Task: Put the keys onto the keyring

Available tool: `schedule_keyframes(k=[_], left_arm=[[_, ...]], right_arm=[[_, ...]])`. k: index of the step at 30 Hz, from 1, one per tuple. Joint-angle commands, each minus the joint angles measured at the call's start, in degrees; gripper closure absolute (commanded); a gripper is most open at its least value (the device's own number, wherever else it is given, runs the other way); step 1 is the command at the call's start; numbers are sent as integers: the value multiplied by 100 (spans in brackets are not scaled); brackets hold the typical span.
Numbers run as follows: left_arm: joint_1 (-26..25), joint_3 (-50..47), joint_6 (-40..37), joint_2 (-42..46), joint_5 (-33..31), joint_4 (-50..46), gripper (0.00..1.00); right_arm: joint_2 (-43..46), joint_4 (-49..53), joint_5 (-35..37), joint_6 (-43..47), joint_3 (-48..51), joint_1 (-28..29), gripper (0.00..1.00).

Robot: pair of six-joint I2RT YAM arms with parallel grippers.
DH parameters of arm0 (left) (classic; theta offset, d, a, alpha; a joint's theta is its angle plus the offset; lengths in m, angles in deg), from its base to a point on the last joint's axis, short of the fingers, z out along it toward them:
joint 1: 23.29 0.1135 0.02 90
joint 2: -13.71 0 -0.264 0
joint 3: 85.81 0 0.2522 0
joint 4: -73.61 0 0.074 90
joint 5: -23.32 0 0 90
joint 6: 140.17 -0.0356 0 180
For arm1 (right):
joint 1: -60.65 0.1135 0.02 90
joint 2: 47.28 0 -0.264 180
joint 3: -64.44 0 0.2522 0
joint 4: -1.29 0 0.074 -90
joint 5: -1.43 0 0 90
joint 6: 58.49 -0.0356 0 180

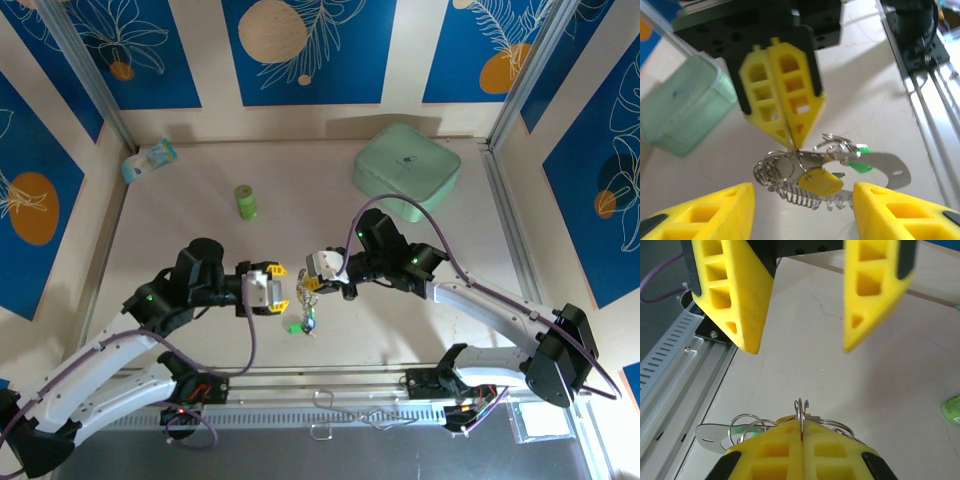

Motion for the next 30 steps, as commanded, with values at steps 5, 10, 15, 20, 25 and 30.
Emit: schedule_keyframes(k=[5, 10, 15, 20, 25, 30], left_arm=[[-8, 194, 2405, -510, 196, 320, 52], [-5, 349, 2354, -738, 248, 288, 63], [-12, 353, 2282, -799, 345, 329, 70], [-13, 362, 2228, -831, 513, 418, 79], [-30, 340, 2024, -804, 646, 548, 100], [-84, 143, 1924, -653, 460, 795, 100]], right_arm=[[90, -194, 30, 1, 39, 110, 100], [70, -234, 108, -34, 39, 160, 100], [33, -265, 92, -82, 15, 198, 100], [-28, -247, 50, -120, -47, 208, 100], [-113, -204, -65, -187, -122, 217, 100], [-157, -29, -129, -276, -195, 135, 100]])
